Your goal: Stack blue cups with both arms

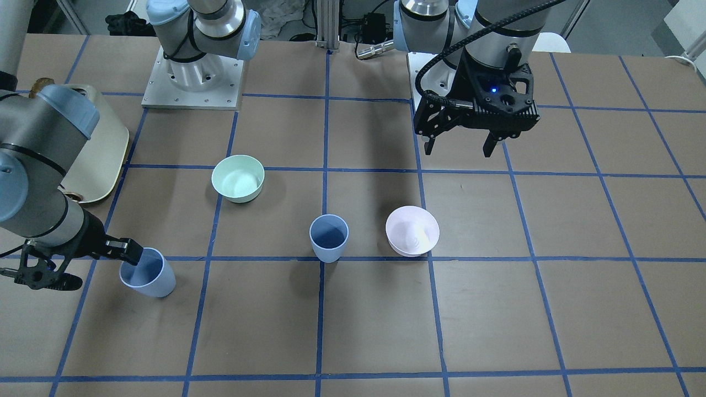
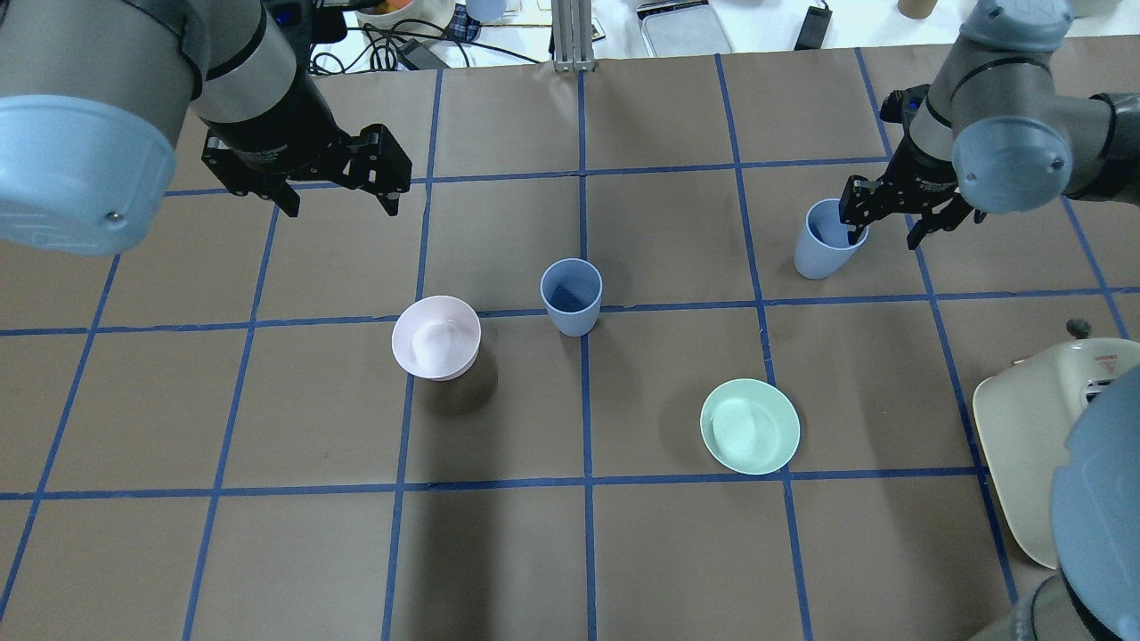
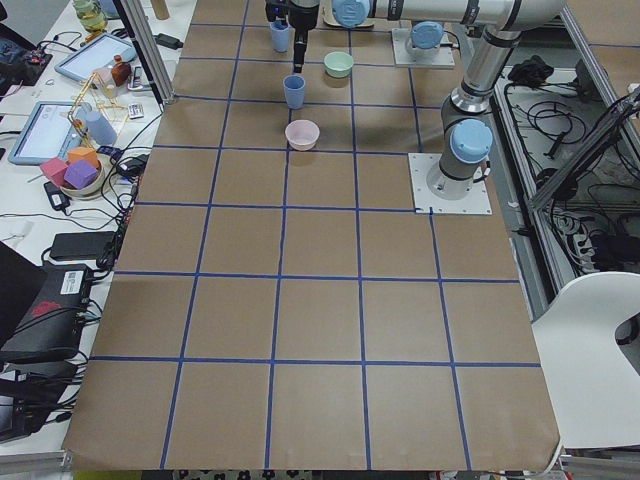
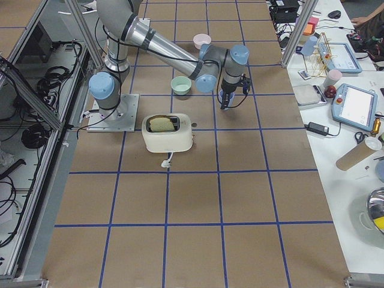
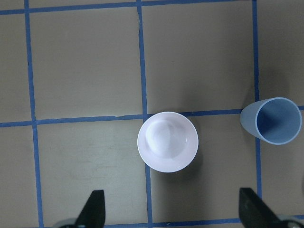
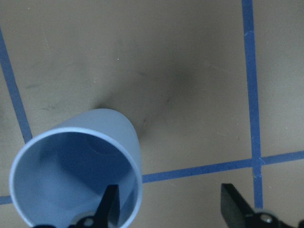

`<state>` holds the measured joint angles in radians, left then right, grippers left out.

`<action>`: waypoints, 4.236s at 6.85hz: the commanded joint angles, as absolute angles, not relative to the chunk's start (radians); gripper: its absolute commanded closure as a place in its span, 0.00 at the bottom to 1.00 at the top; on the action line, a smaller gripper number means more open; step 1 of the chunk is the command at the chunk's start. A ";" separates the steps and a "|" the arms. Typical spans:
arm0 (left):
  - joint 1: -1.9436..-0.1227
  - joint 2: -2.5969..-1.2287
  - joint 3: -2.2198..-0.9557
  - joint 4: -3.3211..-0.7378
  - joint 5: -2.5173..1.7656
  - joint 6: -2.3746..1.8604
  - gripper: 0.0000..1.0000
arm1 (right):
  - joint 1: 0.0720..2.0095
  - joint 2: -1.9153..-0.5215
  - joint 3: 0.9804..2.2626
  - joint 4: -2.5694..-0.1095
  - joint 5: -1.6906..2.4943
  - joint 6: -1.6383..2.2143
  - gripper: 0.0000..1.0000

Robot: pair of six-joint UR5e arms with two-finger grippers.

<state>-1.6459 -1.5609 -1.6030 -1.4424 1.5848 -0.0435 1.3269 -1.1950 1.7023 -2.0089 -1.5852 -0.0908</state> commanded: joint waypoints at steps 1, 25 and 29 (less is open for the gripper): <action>-1.646 -1.559 -1.597 -1.460 1.588 -0.044 0.00 | 1.327 -1.190 1.703 -2.022 -1.574 -0.092 0.86; -1.643 -1.545 -1.608 -1.465 1.591 -0.038 0.00 | 1.893 -1.186 1.464 -1.810 -1.511 0.316 0.00; -1.643 -1.545 -1.609 -1.465 1.591 -0.037 0.00 | 1.628 -1.337 1.374 -1.545 -1.528 0.111 0.00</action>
